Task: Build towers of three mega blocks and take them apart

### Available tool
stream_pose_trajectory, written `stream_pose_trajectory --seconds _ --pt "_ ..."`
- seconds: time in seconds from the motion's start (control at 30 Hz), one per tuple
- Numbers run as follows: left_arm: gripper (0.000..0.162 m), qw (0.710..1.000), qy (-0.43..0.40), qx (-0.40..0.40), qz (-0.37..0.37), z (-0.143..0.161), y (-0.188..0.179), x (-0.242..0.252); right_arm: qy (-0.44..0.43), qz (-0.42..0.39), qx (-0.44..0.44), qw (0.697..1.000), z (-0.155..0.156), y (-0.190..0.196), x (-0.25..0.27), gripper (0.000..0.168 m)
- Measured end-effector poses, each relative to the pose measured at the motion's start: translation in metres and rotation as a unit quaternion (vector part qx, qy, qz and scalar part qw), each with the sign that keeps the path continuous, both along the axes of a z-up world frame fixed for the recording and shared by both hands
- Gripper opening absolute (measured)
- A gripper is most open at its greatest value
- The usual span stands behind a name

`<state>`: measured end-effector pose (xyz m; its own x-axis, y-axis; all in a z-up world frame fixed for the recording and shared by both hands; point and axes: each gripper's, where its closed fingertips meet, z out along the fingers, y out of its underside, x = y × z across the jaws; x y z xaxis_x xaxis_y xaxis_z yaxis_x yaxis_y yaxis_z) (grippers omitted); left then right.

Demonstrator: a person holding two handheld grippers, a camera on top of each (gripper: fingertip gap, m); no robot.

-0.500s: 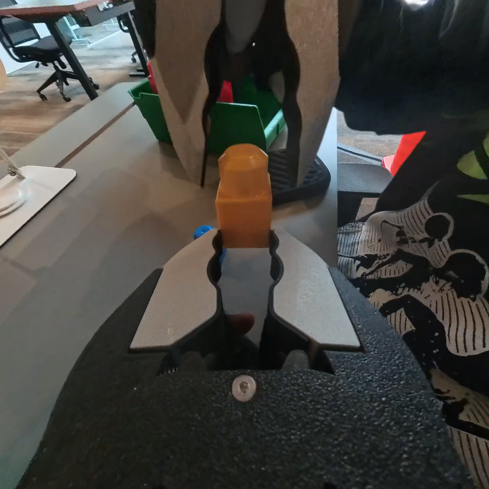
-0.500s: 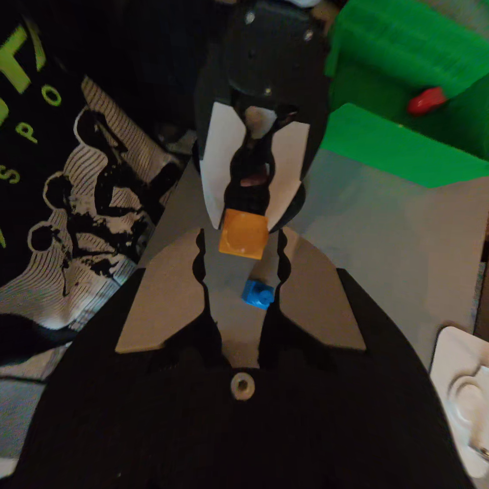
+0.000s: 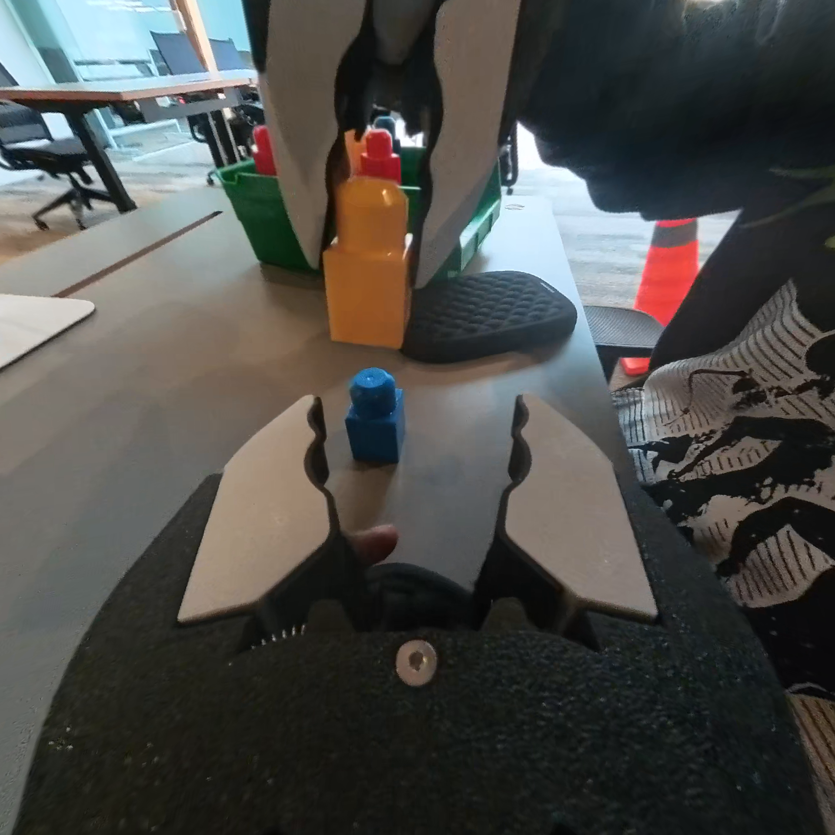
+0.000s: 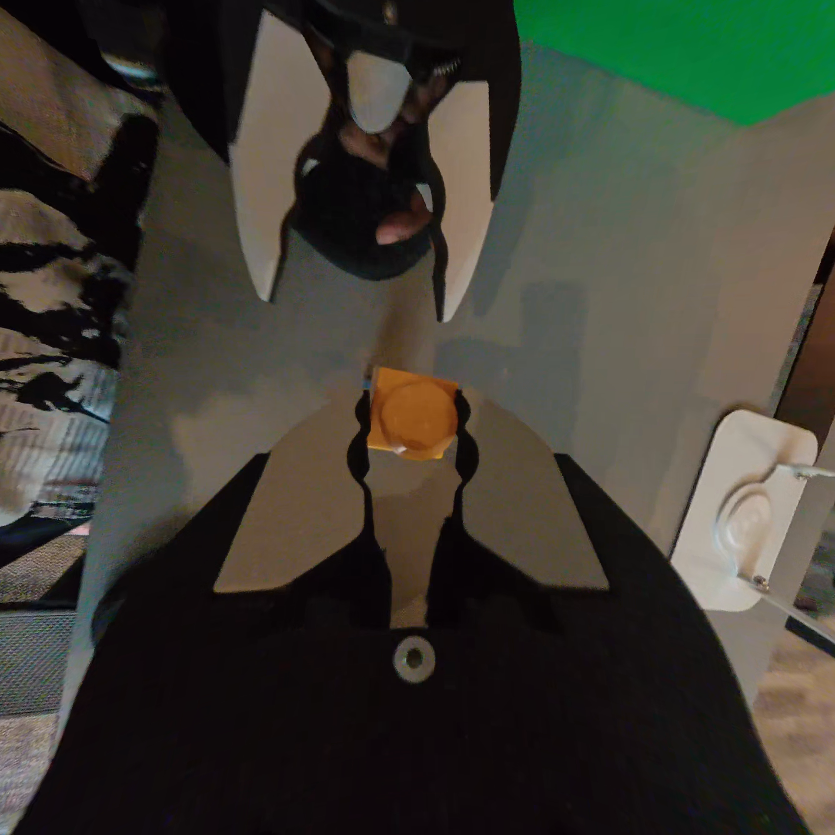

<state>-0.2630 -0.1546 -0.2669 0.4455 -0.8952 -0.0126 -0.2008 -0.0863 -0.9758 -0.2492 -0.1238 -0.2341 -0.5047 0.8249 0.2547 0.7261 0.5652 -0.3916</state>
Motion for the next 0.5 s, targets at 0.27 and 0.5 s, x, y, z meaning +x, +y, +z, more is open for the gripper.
stream_pose_trajectory --seconds 0.27,0.5 --pt "0.079 0.999 -0.021 -0.024 -0.02 -0.002 0.0 0.0 -0.024 0.011 -0.022 0.999 -0.032 0.011 0.003 0.035" --pt "0.076 0.999 -0.014 -0.04 -0.022 -0.007 0.001 0.001 -0.033 -0.009 -0.037 0.999 -0.045 0.012 0.003 0.035"
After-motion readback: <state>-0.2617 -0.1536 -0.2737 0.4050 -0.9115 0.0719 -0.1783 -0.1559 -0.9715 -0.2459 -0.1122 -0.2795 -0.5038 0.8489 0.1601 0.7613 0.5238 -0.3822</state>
